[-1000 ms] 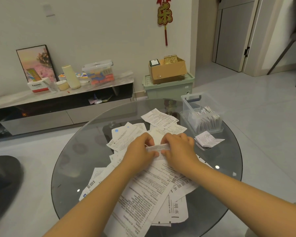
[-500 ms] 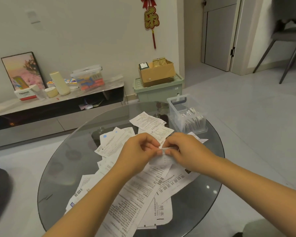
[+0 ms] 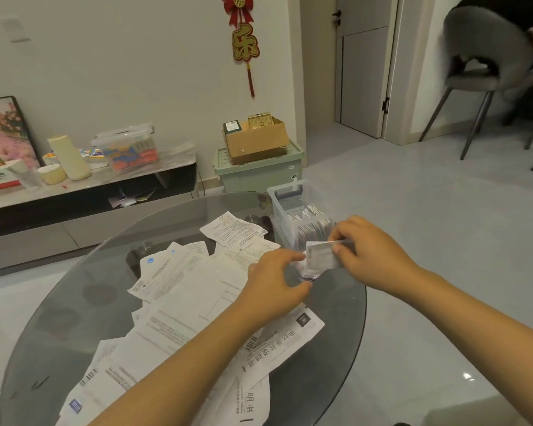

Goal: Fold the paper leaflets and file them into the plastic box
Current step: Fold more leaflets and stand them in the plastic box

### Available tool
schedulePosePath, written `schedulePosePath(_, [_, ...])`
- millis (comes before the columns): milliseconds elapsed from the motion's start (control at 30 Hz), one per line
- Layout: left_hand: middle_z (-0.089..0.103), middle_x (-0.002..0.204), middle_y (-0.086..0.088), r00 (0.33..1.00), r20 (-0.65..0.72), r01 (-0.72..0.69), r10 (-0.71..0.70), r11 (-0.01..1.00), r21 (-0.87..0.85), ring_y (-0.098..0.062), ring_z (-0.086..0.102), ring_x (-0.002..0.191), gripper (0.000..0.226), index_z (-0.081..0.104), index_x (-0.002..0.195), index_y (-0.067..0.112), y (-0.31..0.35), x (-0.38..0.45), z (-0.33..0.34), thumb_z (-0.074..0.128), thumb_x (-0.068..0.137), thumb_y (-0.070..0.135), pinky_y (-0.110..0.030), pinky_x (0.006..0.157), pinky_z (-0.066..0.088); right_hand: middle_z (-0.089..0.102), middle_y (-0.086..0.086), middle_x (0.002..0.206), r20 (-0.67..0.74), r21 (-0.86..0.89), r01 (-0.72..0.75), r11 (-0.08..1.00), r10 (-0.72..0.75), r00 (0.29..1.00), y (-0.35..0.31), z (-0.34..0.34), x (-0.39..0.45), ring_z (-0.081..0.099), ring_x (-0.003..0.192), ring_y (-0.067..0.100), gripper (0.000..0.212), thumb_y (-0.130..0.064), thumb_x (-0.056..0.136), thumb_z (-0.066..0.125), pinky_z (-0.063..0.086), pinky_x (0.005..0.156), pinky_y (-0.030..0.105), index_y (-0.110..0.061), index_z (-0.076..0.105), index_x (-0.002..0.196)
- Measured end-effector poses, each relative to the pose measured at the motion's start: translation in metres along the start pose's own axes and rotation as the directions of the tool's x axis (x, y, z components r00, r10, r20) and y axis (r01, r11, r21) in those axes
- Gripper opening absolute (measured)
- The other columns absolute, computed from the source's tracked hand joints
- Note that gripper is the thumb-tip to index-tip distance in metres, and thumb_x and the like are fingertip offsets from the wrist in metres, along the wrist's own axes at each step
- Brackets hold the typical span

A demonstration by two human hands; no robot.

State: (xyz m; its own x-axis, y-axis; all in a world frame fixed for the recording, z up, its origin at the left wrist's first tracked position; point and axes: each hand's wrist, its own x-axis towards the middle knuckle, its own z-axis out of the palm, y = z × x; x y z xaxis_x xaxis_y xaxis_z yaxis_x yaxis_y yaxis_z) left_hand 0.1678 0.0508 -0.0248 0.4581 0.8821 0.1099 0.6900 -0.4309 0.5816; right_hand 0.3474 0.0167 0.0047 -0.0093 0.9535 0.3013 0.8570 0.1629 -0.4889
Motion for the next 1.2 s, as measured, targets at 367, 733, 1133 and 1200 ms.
schedulePosePath(367, [0.047, 0.056, 0.012, 0.984, -0.163, -0.056, 0.065, 0.996, 0.063, -0.016, 0.046, 0.069, 0.031, 0.056, 0.064, 0.021, -0.008, 0.009, 0.032, 0.049, 0.094, 0.025, -0.032, 0.086, 0.032, 0.047, -0.004, 0.095, 0.035, -0.065, -0.013, 0.998, 0.015, 0.999, 0.006, 0.011, -0.002, 0.046, 0.090, 0.015, 0.005, -0.016, 0.094, 0.048, 0.036, 0.072, 0.024, -0.018, 0.052, 0.095])
schedulePosePath(733, [0.048, 0.116, 0.008, 0.994, -0.050, 0.103, -0.096, 0.979, 0.173, -0.015, 0.034, 0.113, 0.023, 0.061, 0.087, 0.020, -0.017, 0.013, 0.031, 0.044, 0.096, 0.032, -0.031, 0.090, 0.020, 0.053, -0.004, 0.094, 0.110, -0.016, -0.020, 1.000, 0.022, 0.994, 0.010, 0.033, -0.007, 0.048, 0.095, 0.017, 0.008, -0.016, 0.094, 0.048, 0.035, 0.072, 0.025, -0.023, 0.050, 0.090])
schedulePosePath(1133, [0.055, 0.101, 0.000, 0.996, -0.014, 0.091, -0.091, 0.995, -0.038, -0.022, 0.050, 0.101, 0.027, 0.061, 0.102, 0.016, -0.021, 0.016, 0.019, 0.046, 0.083, 0.006, -0.042, 0.092, 0.040, 0.062, -0.002, 0.103, 0.110, 0.036, -0.140, 0.989, 0.135, 0.985, 0.010, 0.066, 0.006, 0.050, 0.101, 0.016, 0.012, -0.020, 0.093, 0.054, 0.042, 0.081, 0.029, -0.019, 0.065, 0.099])
schedulePosePath(1200, [0.049, 0.121, 0.001, 1.000, -0.006, -0.001, 0.001, 0.997, -0.078, -0.016, 0.045, 0.114, 0.038, 0.051, 0.125, 0.019, -0.022, 0.011, 0.018, 0.050, 0.087, 0.013, -0.038, 0.103, 0.034, 0.064, 0.000, 0.101, 0.111, 0.062, -0.177, 0.982, 0.170, 0.979, 0.012, 0.067, 0.010, 0.055, 0.095, 0.016, 0.011, -0.020, 0.091, 0.057, 0.044, 0.077, 0.028, -0.019, 0.067, 0.096])
